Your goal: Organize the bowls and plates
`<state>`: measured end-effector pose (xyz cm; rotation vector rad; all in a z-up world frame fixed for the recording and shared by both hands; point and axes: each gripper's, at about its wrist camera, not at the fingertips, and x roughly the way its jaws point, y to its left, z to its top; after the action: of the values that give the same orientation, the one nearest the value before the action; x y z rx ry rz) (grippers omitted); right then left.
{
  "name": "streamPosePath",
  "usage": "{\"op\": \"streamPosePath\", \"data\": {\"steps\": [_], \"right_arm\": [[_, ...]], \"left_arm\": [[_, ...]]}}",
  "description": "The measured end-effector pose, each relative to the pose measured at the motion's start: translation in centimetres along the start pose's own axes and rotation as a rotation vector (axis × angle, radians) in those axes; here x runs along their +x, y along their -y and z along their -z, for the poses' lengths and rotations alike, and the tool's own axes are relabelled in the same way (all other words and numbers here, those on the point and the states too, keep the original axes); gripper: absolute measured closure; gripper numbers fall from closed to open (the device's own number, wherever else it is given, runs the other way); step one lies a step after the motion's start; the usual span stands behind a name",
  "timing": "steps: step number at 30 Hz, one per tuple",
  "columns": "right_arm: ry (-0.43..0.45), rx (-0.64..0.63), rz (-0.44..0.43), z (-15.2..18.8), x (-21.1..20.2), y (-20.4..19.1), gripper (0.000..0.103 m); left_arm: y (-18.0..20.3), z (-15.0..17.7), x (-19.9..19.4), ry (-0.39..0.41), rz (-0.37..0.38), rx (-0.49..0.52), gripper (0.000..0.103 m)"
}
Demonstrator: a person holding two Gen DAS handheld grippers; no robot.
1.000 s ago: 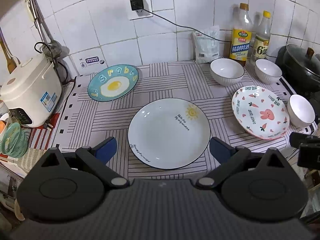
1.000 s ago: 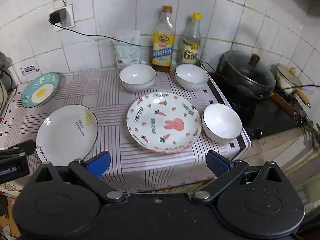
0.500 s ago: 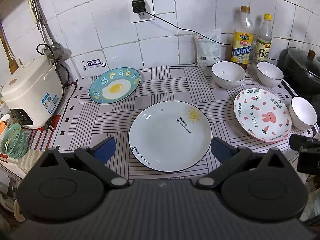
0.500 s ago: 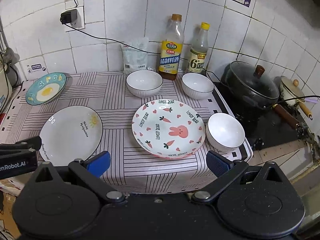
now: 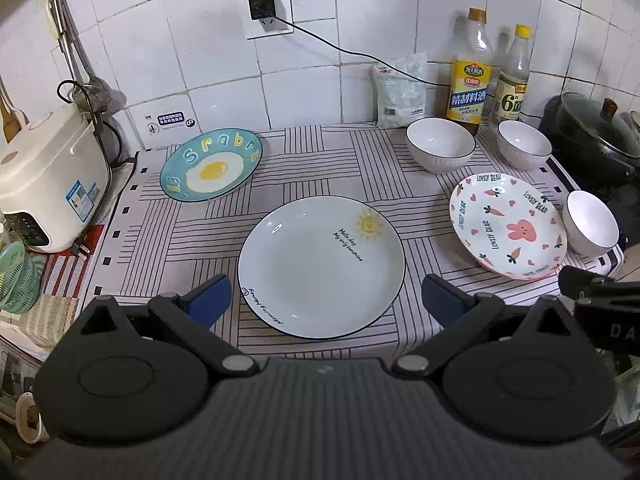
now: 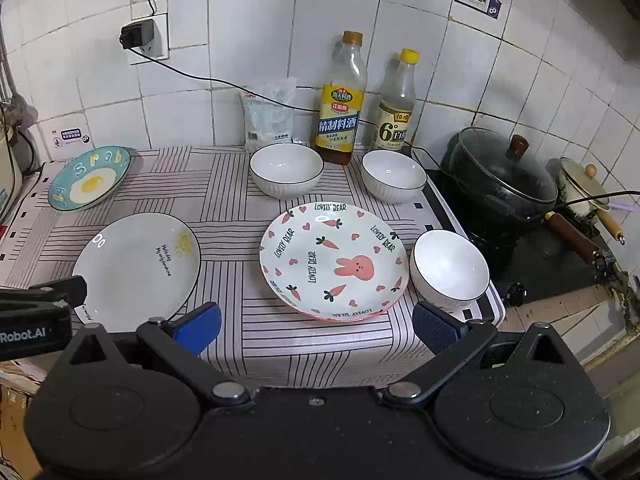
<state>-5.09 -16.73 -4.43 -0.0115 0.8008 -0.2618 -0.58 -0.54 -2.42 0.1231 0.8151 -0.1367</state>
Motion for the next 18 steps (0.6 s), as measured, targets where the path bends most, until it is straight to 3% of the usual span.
{"op": "streamPosePath", "data": {"steps": [18], "right_arm": [[-0.020, -0.009, 0.008, -0.1, 0.3, -0.2, 0.000]], "left_arm": [[-1.2, -0.1, 0.6, -0.021, -0.004, -0.035, 0.000]]}}
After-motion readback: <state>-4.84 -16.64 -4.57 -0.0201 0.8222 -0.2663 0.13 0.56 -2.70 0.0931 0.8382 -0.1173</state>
